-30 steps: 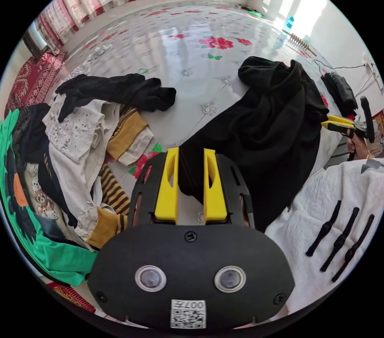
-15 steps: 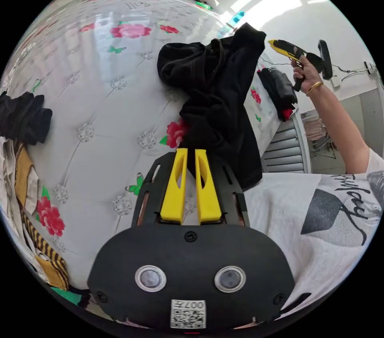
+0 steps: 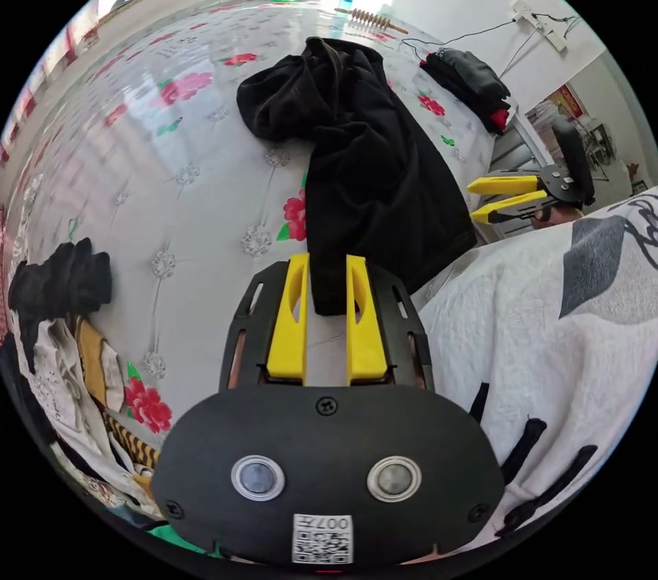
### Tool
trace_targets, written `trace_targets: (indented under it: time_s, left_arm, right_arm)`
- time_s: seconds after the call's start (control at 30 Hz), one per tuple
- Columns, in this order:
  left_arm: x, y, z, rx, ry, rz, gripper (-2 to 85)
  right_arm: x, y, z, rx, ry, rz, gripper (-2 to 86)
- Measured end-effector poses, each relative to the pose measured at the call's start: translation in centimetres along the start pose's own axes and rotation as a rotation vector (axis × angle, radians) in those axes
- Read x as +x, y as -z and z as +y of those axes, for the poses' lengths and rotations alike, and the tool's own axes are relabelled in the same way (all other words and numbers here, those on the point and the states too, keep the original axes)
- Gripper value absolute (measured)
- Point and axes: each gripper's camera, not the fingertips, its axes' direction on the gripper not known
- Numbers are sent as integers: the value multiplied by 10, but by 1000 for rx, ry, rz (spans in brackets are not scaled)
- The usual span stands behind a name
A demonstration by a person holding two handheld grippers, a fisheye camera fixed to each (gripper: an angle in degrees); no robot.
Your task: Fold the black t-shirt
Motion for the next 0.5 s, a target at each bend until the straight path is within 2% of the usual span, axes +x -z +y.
trace_targets:
  time_s: [0.1,0.17,0.27,0.4,0.5]
  left_arm:
    - [6,-11,-18,-34,-50,-53,45]
    - [3,-11,-30,-87,-45,-38,26]
    - [-4,8,-41,3,-15,-46,11]
    - [-34,30,-51,107,216,-49,8]
    - [-55,35,-40,150,377,-51,8]
  right_arm:
    - [-8,-11,-15,-27,-23,83,55]
    - [-6,-2,-33,3,4,62,29]
    - [3,31,-60,112,36,69,13]
    - [18,82,-89,282,26,52,11]
    - [42,108,-95,409,-64,-56,17]
